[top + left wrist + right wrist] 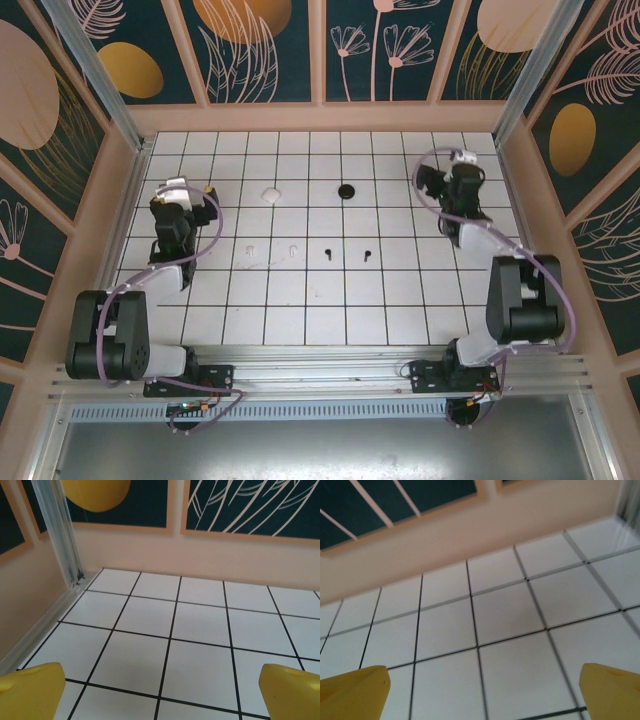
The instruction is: Insert the wireless bluetooth earbuds into the charging case
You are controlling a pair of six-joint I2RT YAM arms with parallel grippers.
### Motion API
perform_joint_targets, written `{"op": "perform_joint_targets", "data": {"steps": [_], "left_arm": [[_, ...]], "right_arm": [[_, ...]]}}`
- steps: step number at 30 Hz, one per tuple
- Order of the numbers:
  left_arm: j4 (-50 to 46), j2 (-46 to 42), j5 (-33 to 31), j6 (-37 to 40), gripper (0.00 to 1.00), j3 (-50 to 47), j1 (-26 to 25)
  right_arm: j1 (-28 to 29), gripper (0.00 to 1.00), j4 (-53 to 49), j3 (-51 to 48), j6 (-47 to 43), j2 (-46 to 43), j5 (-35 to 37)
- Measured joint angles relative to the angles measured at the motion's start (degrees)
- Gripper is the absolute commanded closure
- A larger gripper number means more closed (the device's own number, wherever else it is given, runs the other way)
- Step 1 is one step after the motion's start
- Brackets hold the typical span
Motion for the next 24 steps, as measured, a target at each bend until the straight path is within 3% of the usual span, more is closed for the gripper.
{"op": "perform_joint_targets", "data": {"steps": [4,11,16,21,24], "left_arm": [[-10.21,0.31,2.1,-1.27,0.05,6.86,0.0],[-22.82,5.46,15.82,-8.72,0.27,17.99,-0.04],[-31.98,9.84,22.47,-12.02,0.28,22.51,-4.28],[-36.76,10.71,25.03,-13.68,0.27,22.29,-12.02],[-36.74,10.43,25.75,-14.86,0.27,21.2,-13.81]], "right_arm": [[7.91,0.06,-17.09,20.22,4.42,12.13,3.08],[20.57,0.08,-37.22,40.79,8.59,29.53,2.62],[23.98,0.08,-49.0,55.41,9.75,41.09,3.5],[25.18,0.08,-55.84,62.6,9.77,44.89,5.14],[24.96,0.08,-57.96,64.72,9.79,45.35,5.84]]}}
